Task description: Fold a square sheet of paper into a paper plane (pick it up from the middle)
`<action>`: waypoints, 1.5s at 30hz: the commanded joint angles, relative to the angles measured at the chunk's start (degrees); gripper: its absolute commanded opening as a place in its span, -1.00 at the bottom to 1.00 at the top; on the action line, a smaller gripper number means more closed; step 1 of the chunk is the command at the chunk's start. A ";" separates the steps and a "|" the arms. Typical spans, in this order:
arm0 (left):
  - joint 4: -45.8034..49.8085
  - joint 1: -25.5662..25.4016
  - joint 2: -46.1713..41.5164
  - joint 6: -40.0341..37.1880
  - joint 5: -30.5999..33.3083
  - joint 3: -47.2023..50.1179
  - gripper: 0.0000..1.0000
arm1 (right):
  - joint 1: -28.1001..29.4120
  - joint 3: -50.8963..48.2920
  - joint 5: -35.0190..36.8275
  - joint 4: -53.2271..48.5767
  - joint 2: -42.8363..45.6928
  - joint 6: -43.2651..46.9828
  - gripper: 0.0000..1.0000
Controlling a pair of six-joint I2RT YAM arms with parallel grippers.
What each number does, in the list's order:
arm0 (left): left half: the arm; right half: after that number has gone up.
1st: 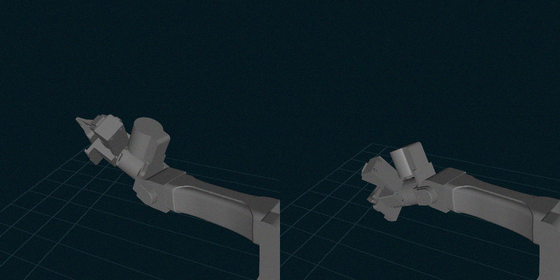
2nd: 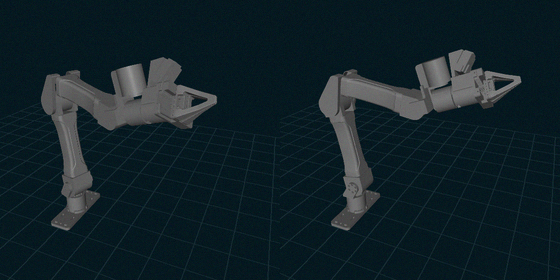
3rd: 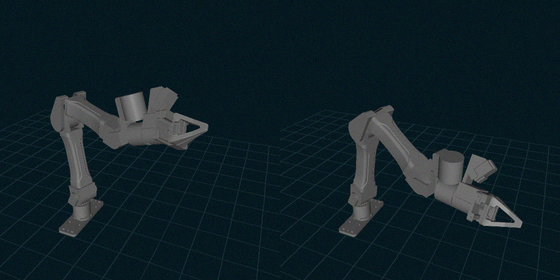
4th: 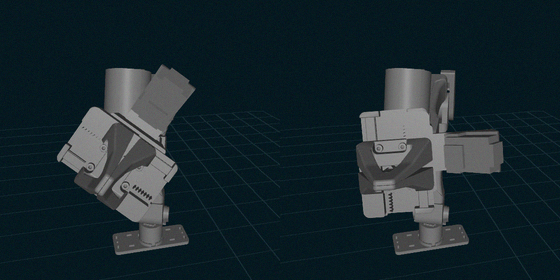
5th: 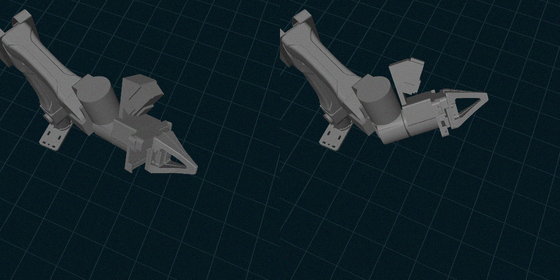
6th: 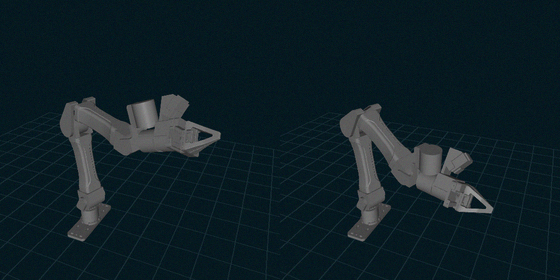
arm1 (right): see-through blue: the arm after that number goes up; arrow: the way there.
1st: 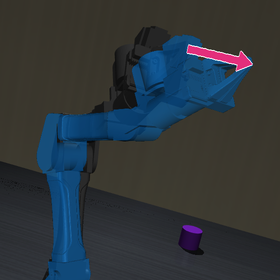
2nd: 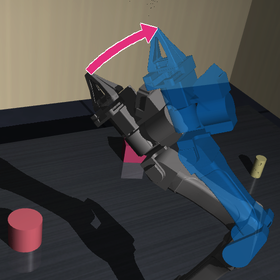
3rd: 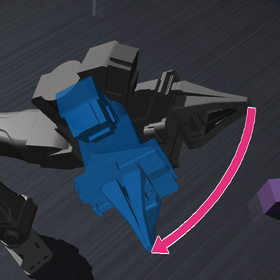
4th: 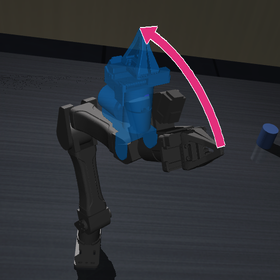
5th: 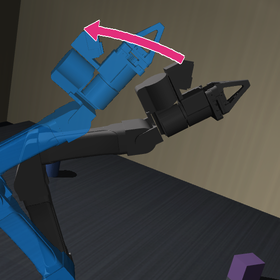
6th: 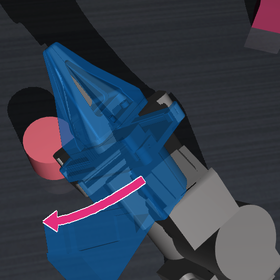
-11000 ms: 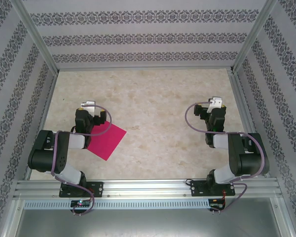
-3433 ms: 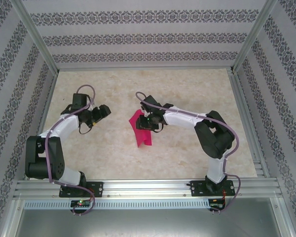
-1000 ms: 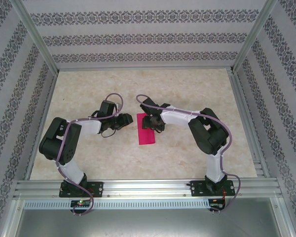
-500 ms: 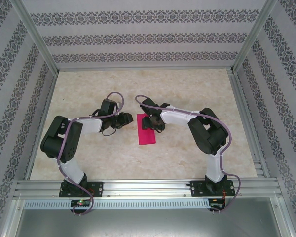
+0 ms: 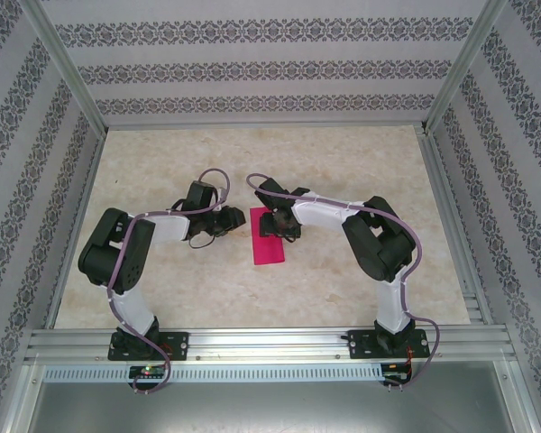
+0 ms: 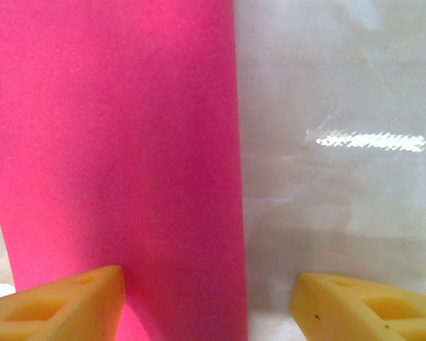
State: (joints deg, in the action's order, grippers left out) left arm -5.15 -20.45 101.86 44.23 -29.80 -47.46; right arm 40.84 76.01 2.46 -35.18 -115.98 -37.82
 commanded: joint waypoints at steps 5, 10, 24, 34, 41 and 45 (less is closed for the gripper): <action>-1.84 -1.63 1.67 -1.02 -2.54 -2.42 -0.48 | -0.91 -4.05 -4.62 3.98 -11.59 -1.19 0.38; -1.71 -1.79 2.14 -0.99 -2.53 -2.53 -0.56 | -0.96 -3.82 -4.91 3.71 -12.12 -1.64 0.39; -2.65 -2.71 4.30 -0.37 -4.86 -4.08 -0.81 | -0.97 -3.06 -5.09 2.48 -13.47 -2.08 0.40; -2.52 -3.45 5.83 -0.07 -5.79 -5.06 -0.90 | -1.00 -2.62 -5.62 2.07 -14.39 -2.78 0.40; -1.00 -3.60 6.86 -0.48 -5.41 -5.80 -0.94 | -0.96 -2.71 -5.97 2.31 -14.46 -2.87 0.40; 1.35 -3.58 7.37 -1.18 -4.12 -6.44 -0.98 | -1.02 -2.79 -6.06 2.31 -14.36 -2.78 0.40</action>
State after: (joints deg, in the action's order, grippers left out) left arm -4.89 -23.40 108.40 44.23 -34.37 -52.34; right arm 40.73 78.65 2.04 -38.09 -117.86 -39.55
